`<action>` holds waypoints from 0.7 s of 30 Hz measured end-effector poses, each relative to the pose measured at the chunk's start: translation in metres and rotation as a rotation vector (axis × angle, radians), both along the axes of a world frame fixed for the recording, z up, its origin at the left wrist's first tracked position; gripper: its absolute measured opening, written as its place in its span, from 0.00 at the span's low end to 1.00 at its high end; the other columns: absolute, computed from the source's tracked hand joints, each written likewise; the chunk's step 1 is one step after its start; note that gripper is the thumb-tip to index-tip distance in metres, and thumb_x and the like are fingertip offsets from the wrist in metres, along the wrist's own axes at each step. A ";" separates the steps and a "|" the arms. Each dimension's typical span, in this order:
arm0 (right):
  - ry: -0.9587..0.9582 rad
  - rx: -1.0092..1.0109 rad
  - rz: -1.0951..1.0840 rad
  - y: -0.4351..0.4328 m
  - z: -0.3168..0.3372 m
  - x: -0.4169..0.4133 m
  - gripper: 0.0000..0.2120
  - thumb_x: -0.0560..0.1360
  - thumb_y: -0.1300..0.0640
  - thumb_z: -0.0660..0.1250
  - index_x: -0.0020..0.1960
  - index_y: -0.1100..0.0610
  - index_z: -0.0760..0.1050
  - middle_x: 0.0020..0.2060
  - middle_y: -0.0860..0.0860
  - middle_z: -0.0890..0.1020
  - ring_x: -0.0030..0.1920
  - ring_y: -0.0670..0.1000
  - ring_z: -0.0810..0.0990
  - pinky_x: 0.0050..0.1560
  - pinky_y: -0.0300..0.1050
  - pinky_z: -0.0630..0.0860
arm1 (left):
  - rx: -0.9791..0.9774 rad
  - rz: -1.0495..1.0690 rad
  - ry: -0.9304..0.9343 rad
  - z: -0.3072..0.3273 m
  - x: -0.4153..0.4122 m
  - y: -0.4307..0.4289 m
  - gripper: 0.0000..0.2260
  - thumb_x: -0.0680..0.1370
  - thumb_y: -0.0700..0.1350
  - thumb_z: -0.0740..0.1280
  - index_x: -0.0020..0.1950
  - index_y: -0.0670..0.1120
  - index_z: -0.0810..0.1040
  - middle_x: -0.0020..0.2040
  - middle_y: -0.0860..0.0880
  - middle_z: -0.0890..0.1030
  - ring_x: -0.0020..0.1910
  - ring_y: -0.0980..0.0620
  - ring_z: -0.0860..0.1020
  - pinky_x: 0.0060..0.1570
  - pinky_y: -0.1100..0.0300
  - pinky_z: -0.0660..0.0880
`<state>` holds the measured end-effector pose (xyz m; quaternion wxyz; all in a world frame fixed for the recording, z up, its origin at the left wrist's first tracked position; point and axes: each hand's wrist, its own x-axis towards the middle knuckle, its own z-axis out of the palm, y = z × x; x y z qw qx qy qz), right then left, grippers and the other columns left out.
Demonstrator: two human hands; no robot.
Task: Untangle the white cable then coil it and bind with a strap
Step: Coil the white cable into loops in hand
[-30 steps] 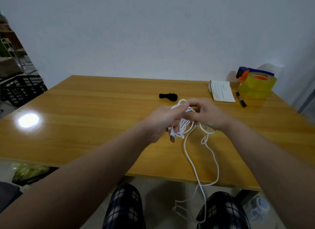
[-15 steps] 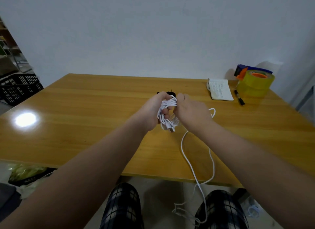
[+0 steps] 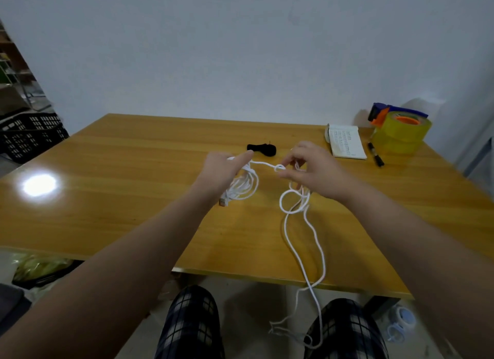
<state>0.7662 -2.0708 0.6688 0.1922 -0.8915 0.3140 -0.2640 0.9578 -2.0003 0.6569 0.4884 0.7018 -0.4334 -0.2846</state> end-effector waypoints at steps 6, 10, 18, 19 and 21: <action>-0.679 0.262 -0.128 0.004 0.014 -0.005 0.10 0.79 0.63 0.61 0.53 0.49 0.72 0.34 0.48 0.73 0.29 0.45 0.74 0.34 0.42 0.75 | 0.064 0.132 -0.093 -0.016 0.026 0.003 0.24 0.74 0.52 0.70 0.27 0.45 0.61 0.27 0.49 0.60 0.26 0.50 0.60 0.29 0.57 0.57; 0.010 0.362 -0.111 0.018 0.013 0.002 0.12 0.80 0.45 0.54 0.55 0.47 0.74 0.33 0.47 0.73 0.34 0.46 0.73 0.36 0.39 0.73 | -0.024 0.133 -0.021 -0.012 0.012 0.002 0.23 0.75 0.51 0.69 0.26 0.47 0.62 0.21 0.52 0.63 0.24 0.52 0.61 0.28 0.59 0.60; -0.164 0.480 0.036 0.024 -0.006 0.026 0.15 0.78 0.56 0.63 0.63 0.58 0.74 0.56 0.51 0.79 0.55 0.46 0.76 0.48 0.30 0.71 | -0.205 0.008 0.023 0.011 -0.004 -0.003 0.20 0.75 0.52 0.69 0.29 0.44 0.68 0.24 0.50 0.67 0.20 0.57 0.64 0.23 0.64 0.63; -0.181 0.480 0.032 0.024 -0.009 0.029 0.15 0.77 0.60 0.64 0.63 0.59 0.74 0.54 0.52 0.80 0.51 0.46 0.77 0.46 0.28 0.72 | -0.208 0.002 0.027 0.013 -0.005 -0.004 0.20 0.75 0.52 0.69 0.29 0.45 0.67 0.23 0.51 0.67 0.19 0.58 0.64 0.22 0.65 0.62; -0.207 0.444 -0.028 0.023 -0.011 0.033 0.12 0.76 0.62 0.67 0.59 0.59 0.76 0.44 0.49 0.79 0.41 0.44 0.76 0.40 0.31 0.72 | -0.206 -0.017 0.026 0.015 -0.007 -0.004 0.20 0.75 0.52 0.69 0.28 0.46 0.67 0.21 0.53 0.67 0.18 0.58 0.64 0.21 0.66 0.62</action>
